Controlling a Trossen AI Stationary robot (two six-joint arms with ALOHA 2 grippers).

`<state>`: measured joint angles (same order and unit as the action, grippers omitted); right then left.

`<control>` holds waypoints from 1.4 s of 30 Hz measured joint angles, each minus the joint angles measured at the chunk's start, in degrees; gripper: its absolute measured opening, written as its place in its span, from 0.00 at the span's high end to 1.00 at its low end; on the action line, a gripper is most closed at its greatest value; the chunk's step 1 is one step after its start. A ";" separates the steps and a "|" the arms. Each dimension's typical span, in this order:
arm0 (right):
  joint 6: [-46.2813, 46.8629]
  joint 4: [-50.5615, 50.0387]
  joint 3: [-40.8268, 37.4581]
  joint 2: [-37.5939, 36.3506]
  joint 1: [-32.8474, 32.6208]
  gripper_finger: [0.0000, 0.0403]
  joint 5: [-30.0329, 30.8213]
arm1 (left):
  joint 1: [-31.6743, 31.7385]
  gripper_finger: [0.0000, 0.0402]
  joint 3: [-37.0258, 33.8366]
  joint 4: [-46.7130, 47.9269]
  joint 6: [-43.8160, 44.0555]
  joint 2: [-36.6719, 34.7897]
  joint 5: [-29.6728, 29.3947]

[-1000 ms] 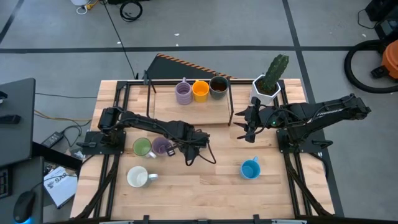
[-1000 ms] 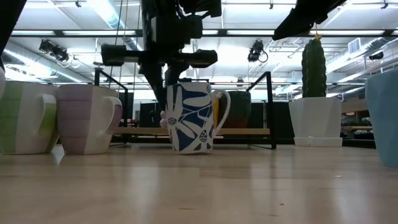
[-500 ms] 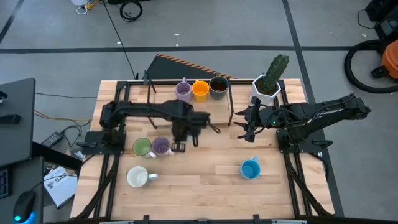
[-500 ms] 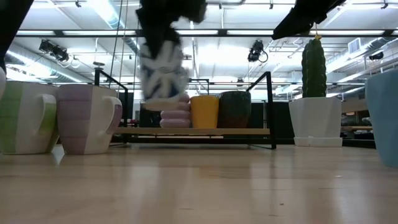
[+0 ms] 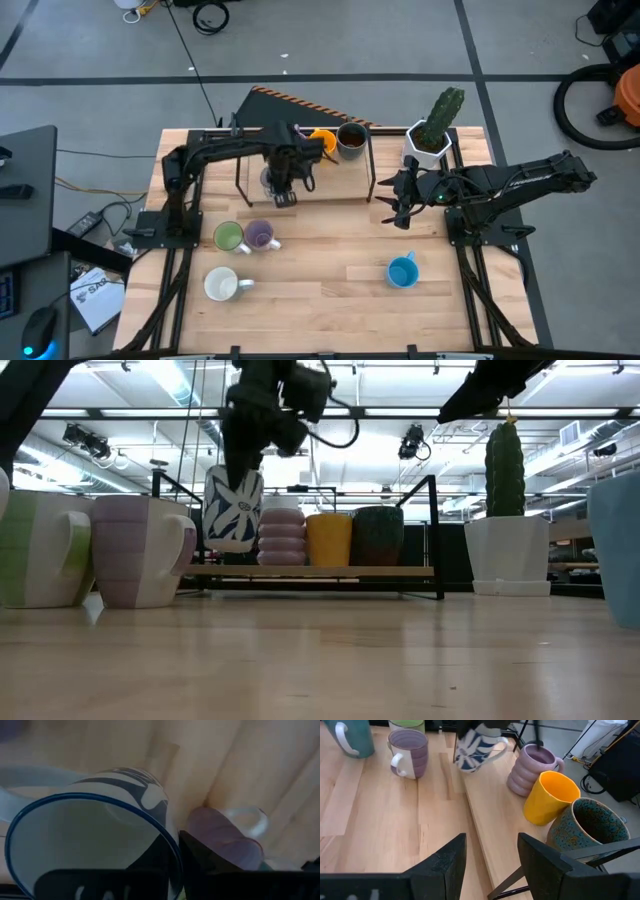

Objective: Place coffee mugs
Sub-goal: Put the blue and white printed mug on the shelf

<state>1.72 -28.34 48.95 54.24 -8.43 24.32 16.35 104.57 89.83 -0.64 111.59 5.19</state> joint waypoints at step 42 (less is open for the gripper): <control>-0.85 1.49 0.00 0.00 0.00 0.55 -0.04 | 23.29 0.92 0.00 -7.18 -11.75 1.36 -4.48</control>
<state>0.86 -26.85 48.95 54.24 -8.43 24.27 39.64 104.57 82.64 -12.39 112.95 0.71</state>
